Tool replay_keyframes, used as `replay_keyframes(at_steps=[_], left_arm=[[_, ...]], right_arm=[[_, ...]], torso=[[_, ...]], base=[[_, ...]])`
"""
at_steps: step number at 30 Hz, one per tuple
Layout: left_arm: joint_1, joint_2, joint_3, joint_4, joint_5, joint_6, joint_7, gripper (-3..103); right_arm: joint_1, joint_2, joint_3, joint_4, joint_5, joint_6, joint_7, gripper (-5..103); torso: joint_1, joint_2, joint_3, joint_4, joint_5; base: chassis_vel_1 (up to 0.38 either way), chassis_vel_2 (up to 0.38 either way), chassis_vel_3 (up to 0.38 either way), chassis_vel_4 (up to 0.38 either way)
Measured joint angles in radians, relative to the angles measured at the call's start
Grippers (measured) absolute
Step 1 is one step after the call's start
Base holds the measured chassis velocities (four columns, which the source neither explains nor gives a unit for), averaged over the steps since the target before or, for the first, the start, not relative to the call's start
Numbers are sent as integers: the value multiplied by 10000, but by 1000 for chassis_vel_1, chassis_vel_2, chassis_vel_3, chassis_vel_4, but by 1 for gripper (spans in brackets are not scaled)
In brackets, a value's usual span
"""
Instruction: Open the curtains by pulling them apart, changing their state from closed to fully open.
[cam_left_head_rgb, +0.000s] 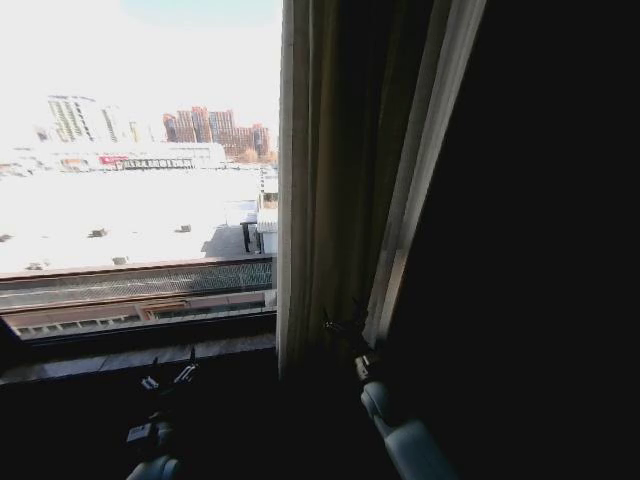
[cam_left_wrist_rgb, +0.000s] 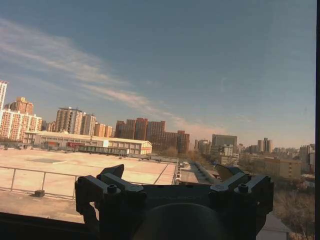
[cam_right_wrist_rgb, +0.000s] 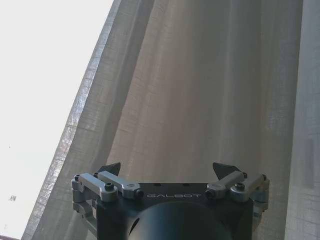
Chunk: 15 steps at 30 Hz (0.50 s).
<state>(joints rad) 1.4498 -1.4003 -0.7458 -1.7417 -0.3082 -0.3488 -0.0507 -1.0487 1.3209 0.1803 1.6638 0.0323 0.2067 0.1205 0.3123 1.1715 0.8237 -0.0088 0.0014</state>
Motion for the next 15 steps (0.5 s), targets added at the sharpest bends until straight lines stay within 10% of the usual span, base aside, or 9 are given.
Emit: replay_keyframes(at_steps=[15], left_arm=[[0, 0, 0, 0, 0, 0, 0, 100]], right_arm=[[-192, 2, -4, 265, -61, -26, 33, 100]], torso=[[0, 0, 1, 1, -3]], base=[[212, 157, -208, -163]])
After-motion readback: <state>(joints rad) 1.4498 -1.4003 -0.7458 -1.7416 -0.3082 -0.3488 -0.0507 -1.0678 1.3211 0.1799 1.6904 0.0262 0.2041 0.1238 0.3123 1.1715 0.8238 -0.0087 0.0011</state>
